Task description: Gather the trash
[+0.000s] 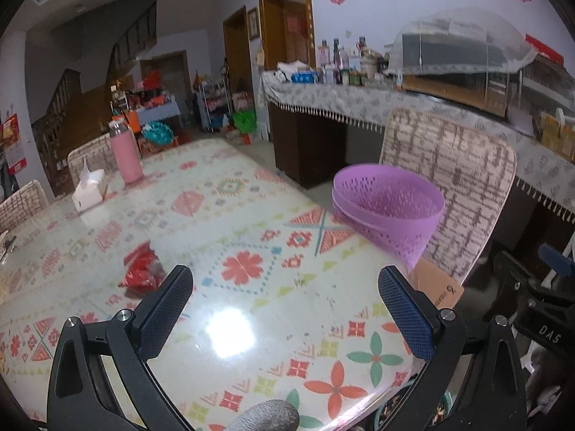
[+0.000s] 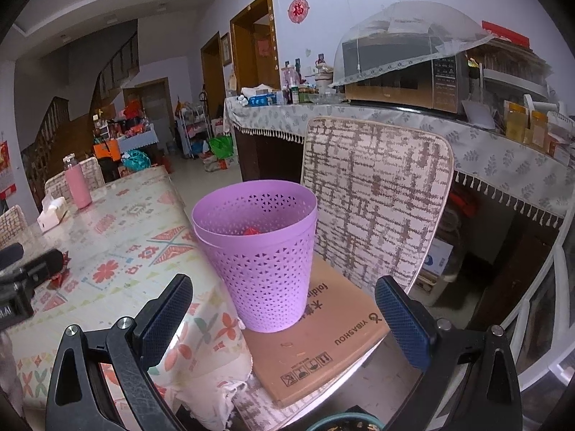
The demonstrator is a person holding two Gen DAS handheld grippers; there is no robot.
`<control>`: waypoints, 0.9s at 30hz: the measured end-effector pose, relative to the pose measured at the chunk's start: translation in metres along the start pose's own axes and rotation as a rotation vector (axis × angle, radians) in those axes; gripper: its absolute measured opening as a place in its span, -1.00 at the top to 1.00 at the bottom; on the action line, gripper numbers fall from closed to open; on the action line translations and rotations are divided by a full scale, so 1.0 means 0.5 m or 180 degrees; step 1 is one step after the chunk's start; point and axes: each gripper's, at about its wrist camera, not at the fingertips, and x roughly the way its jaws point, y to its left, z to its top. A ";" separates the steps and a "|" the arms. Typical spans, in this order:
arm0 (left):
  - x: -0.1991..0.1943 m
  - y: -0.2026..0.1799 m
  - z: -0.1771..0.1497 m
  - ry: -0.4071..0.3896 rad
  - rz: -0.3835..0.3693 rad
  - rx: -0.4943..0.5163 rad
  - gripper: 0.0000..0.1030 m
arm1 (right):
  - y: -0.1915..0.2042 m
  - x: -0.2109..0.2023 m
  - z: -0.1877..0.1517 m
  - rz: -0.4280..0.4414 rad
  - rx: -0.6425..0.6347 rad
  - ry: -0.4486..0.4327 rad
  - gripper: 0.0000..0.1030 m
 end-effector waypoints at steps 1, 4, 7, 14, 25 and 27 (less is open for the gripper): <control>0.006 0.000 -0.002 0.0030 -0.0009 0.0003 -0.99 | -0.001 0.005 -0.001 0.0004 0.0007 0.0019 -1.00; 0.020 -0.002 -0.009 0.0107 0.0000 0.0010 -0.99 | -0.002 0.016 -0.004 0.0042 0.0020 0.0066 -1.00; 0.024 -0.004 -0.010 0.0116 0.0011 0.0019 -0.99 | 0.002 0.022 -0.007 0.0064 -0.0007 0.0089 -1.00; 0.035 -0.007 -0.012 0.0148 0.0007 0.0052 -0.99 | 0.007 0.032 -0.009 0.0077 -0.0042 0.0116 -1.00; 0.051 -0.009 -0.019 0.0219 -0.0015 0.0088 -0.99 | -0.001 0.044 -0.011 0.0086 -0.0013 0.0162 -1.00; 0.053 -0.008 -0.019 0.0222 -0.0015 0.0094 -0.99 | -0.001 0.046 -0.013 0.0095 -0.0009 0.0176 -1.00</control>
